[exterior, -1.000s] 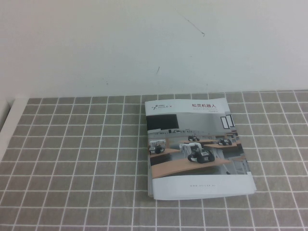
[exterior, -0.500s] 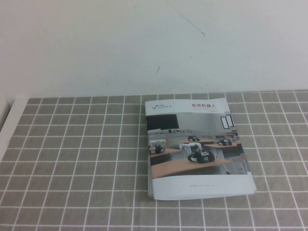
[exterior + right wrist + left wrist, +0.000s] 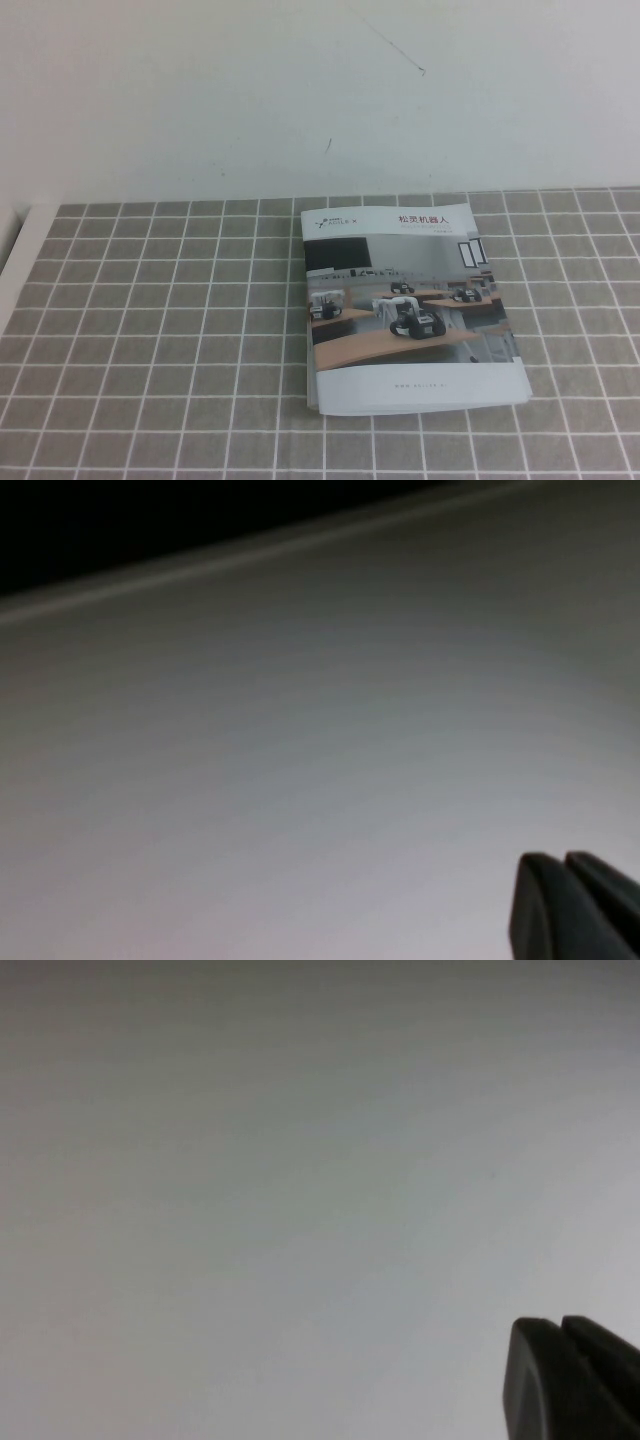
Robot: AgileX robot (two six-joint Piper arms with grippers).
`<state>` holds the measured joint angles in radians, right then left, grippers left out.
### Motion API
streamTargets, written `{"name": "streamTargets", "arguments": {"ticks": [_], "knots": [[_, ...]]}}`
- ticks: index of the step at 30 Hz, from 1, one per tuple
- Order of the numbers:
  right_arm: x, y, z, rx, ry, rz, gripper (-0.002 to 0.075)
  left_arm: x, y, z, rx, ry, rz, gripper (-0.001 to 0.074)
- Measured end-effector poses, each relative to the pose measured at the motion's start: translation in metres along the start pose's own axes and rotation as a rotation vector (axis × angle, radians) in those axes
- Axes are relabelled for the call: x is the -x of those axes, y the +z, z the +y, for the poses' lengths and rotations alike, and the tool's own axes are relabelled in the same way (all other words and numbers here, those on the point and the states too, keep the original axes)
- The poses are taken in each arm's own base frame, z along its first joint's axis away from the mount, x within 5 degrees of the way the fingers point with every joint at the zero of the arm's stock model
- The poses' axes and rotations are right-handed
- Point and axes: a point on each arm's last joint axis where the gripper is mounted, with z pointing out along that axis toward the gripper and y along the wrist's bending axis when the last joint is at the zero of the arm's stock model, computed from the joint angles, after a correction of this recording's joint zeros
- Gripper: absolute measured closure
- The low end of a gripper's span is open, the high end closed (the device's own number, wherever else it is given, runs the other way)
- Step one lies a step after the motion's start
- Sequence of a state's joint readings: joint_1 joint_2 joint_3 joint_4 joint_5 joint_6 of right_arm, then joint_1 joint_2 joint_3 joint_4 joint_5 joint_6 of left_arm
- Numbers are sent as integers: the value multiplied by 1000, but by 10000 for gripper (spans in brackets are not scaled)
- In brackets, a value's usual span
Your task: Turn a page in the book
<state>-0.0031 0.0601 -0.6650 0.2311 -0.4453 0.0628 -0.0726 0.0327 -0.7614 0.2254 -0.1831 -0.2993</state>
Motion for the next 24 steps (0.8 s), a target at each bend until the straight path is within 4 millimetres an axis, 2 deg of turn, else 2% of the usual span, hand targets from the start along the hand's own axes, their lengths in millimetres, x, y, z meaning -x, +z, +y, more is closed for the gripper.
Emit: {"name": "streamTargets", "arguments": {"ticks": [2, 4, 6, 8, 10, 14, 16, 20, 24], "knots": [[11, 27, 10, 17, -84, 121, 729, 7, 13, 3, 39, 3, 97, 738], [7, 55, 16, 30, -165, 287, 729, 3, 28, 7, 80, 4, 222, 738], [-7, 78, 17, 39, -199, 453, 729, -3, 40, 10, 119, 4, 350, 738], [-30, 99, 15, 42, -195, 622, 729, -20, 52, 14, 157, -4, 501, 738], [-54, 111, 11, 37, -188, 746, 729, -40, 59, 17, 187, -30, 649, 738], [-99, 123, 1, 23, -195, 920, 729, -83, 66, 18, 233, -102, 939, 738], [-113, 127, -2, 27, -212, 959, 729, -102, 68, 18, 253, -129, 1078, 738], [-132, 130, -2, 67, -207, 1017, 729, -136, 65, 20, 295, -141, 1346, 738], [-147, 133, 5, 128, -167, 1043, 729, -163, 69, 22, 314, -129, 1492, 738]]}}
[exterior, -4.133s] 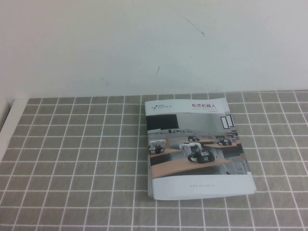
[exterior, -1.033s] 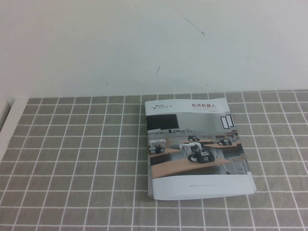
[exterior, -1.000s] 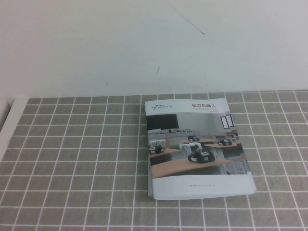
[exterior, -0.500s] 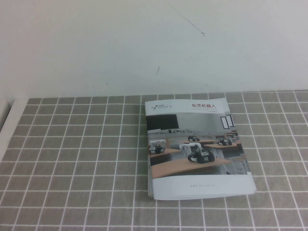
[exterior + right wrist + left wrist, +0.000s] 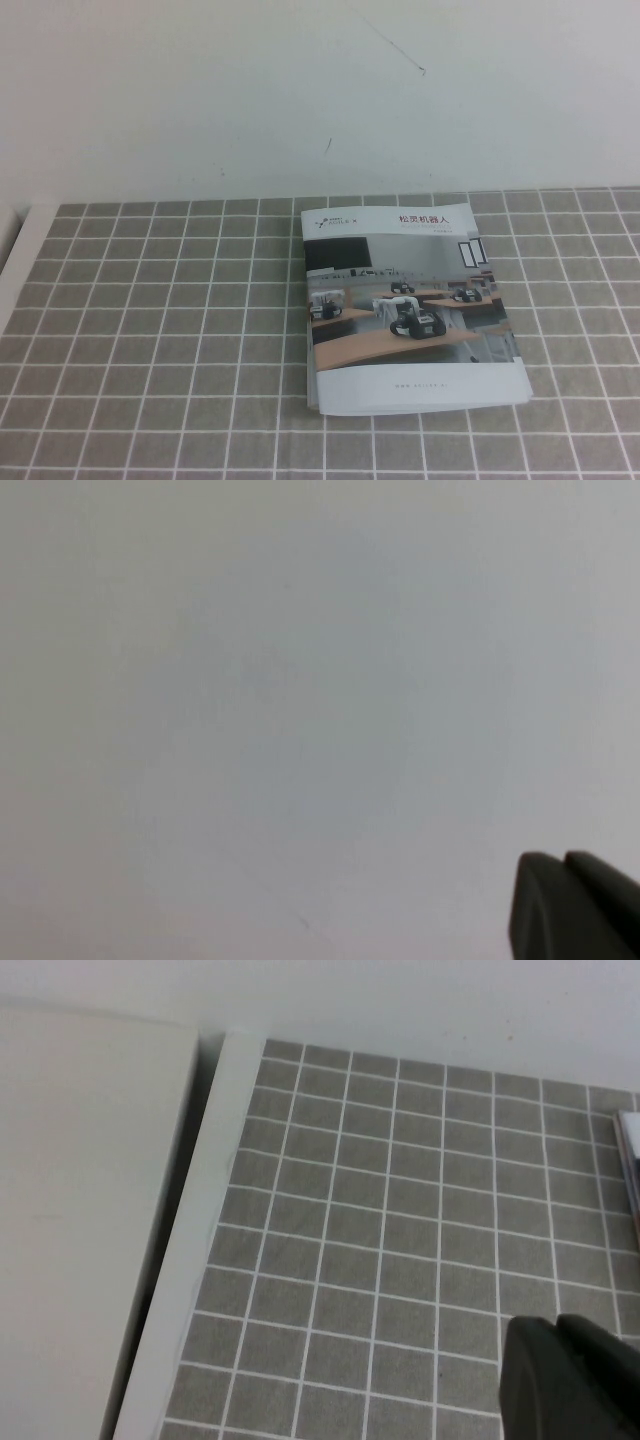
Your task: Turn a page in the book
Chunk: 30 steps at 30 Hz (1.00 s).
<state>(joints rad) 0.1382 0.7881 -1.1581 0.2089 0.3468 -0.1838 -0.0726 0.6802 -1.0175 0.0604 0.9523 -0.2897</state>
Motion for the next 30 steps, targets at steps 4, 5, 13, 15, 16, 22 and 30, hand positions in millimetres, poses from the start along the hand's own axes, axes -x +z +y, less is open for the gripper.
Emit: {"name": "streamTargets", "arguments": {"ticks": [4, 5, 13, 15, 16, 22, 30], "knots": [[-13, 15, 4, 38, -3, 107, 729, 3, 18, -2, 10, 0, 59, 738], [-19, 19, 4, 47, -10, 162, 729, 4, 23, -3, 11, 3, 65, 738], [-85, 54, 5, 121, -19, 745, 729, 9, 79, -23, -126, 91, 211, 738], [-97, 65, 5, 128, -13, 820, 729, 8, 91, -30, -198, 87, 247, 738], [-103, 71, 4, 129, -10, 846, 729, 7, 98, -35, -240, 85, 266, 738], [-138, 101, 2, 134, 7, 983, 729, 5, 133, -61, -513, 107, 321, 738], [-204, 122, 3, 155, 80, 1099, 729, -2, 181, -80, -684, 104, 346, 738]]}}
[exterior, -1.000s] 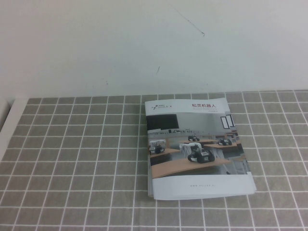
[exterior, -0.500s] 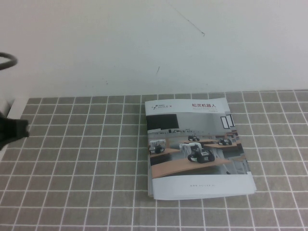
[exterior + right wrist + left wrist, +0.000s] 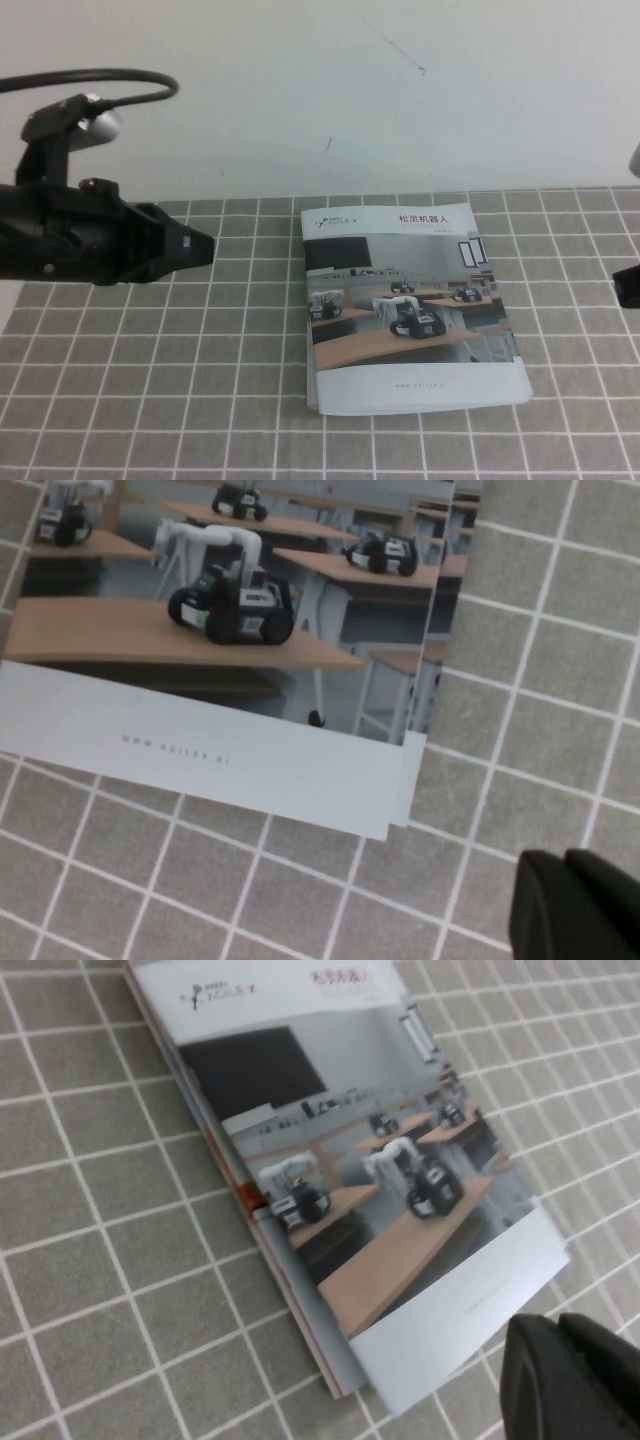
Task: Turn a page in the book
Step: Open the closed book
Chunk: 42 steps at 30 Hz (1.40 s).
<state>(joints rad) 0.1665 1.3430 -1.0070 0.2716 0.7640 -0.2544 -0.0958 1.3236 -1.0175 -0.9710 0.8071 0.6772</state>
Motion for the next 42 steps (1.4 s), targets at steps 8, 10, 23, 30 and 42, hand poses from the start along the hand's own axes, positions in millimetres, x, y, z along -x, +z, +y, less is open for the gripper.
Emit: {"name": "streamTargets", "arguments": {"ticks": [8, 10, 23, 30, 42], "knots": [[-8, 29, -1, 55, -48, 22, 729, -13, 69, -5, 15, 98, 100, 738], [-8, 36, -2, 55, -46, 40, 729, -18, 85, -4, 27, 109, 118, 738], [1, 77, -2, 166, -8, 11, 378, -19, 162, 23, -2, 24, 162, 738], [6, 105, 2, 282, 5, -46, 365, -18, 186, 34, -9, 9, 192, 738], [-2, 147, -12, 219, 48, -2, 363, -33, 206, 49, 4, 1, 252, 738]]}}
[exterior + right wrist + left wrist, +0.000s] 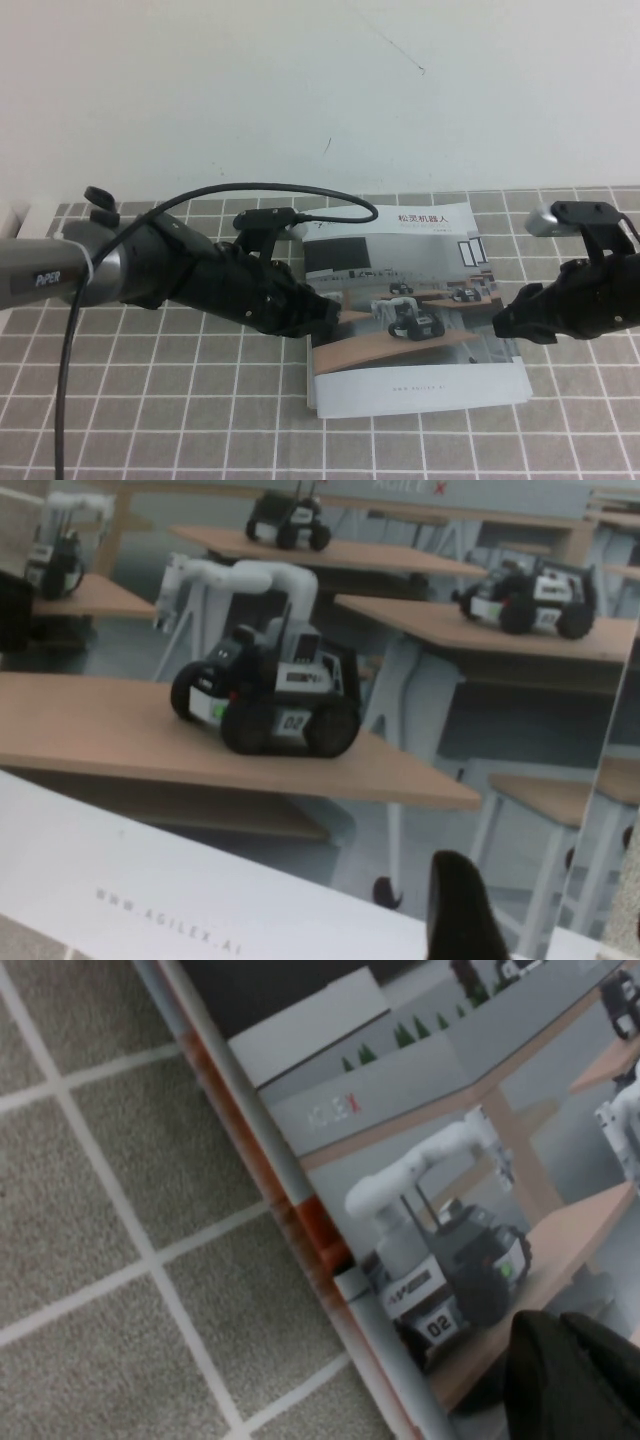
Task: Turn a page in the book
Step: Open the closed book
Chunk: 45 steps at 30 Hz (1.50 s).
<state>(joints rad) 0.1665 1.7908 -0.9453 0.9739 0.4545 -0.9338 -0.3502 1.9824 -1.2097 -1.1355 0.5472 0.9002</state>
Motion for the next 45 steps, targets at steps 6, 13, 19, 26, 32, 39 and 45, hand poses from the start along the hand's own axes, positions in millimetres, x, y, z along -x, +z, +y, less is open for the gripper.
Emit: {"name": "streamTargets", "arguments": {"ticks": [6, 13, 19, 26, 32, 39, 45], "knots": [[1, 0, -1, -13, -12, -10, 362, -2, 6, 4, 5, -8, 12, 738], [3, 0, 0, 0, -25, -36, 362, -2, 8, 6, 11, -10, 12, 738], [6, 7, 0, 30, -40, -82, 362, -3, 9, 7, 11, -12, 16, 738], [1, 28, -7, 60, -21, -87, 361, -3, 10, 7, 11, -14, 17, 738], [-4, 39, -13, 58, 0, -60, 361, -3, 10, 7, 11, -14, 17, 738], [-5, 42, -14, 62, 7, -53, 361, -3, 10, 7, 11, -14, 17, 738], [-4, 42, -12, 77, 22, -64, 361, -3, 10, 7, 11, -13, 17, 738]]}}
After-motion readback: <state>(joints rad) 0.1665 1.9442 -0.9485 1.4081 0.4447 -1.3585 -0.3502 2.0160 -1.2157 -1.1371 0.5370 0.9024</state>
